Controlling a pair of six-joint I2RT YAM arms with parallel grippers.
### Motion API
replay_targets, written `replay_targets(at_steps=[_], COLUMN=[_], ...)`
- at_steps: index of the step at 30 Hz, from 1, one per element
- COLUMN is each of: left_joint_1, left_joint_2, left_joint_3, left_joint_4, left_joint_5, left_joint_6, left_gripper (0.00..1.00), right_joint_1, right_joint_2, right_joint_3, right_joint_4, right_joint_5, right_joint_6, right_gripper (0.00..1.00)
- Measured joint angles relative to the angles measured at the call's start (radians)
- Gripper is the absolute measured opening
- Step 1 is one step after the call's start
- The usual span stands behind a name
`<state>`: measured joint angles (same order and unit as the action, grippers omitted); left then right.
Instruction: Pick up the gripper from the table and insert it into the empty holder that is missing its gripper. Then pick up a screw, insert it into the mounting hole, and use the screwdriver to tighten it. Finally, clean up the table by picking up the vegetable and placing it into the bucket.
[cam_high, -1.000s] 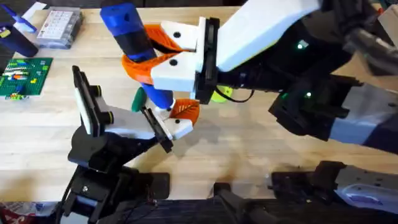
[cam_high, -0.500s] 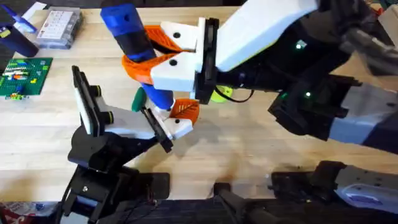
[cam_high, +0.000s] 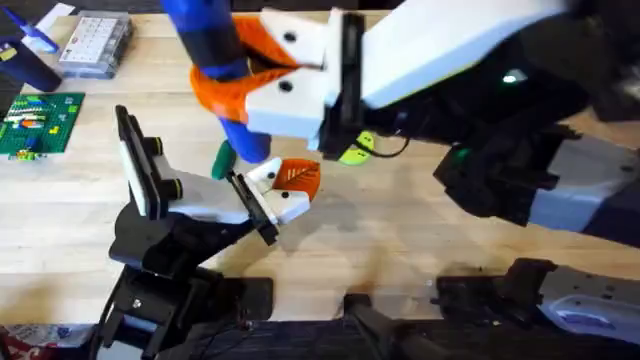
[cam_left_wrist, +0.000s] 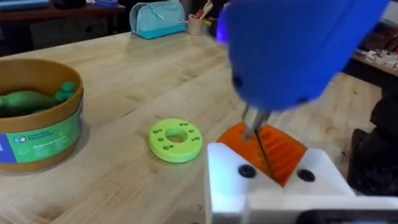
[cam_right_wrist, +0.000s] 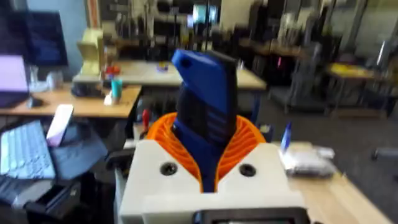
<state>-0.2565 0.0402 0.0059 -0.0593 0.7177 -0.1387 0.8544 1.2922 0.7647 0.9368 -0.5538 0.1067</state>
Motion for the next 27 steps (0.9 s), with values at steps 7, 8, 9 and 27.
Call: replay_targets(at_steps=[7,8,9,27], left_joint_1=[0.000,0.000,0.000,0.000], left_joint_2=[0.000,0.000,0.000,0.000], left_joint_3=[0.000,0.000,0.000,0.000], left_joint_4=[0.000,0.000,0.000,0.000], left_joint_5=[0.000,0.000,0.000,0.000], left_joint_6=[0.000,0.000,0.000,0.000], left_gripper=[0.011,0.011,0.011,0.011], right_joint_1=[-0.078,-0.087,-0.095,-0.353], right_joint_2=[-0.050,-0.051,-0.051,-0.047], right_joint_3=[0.000,0.000,0.000,0.000], right_joint_4=[0.067,0.056,0.040,-0.266], right_joint_5=[-0.002,-0.001,-0.002,0.010], right_joint_6=[0.066,0.072,0.076,0.050], right_gripper=[0.066,0.066,0.066,0.066])
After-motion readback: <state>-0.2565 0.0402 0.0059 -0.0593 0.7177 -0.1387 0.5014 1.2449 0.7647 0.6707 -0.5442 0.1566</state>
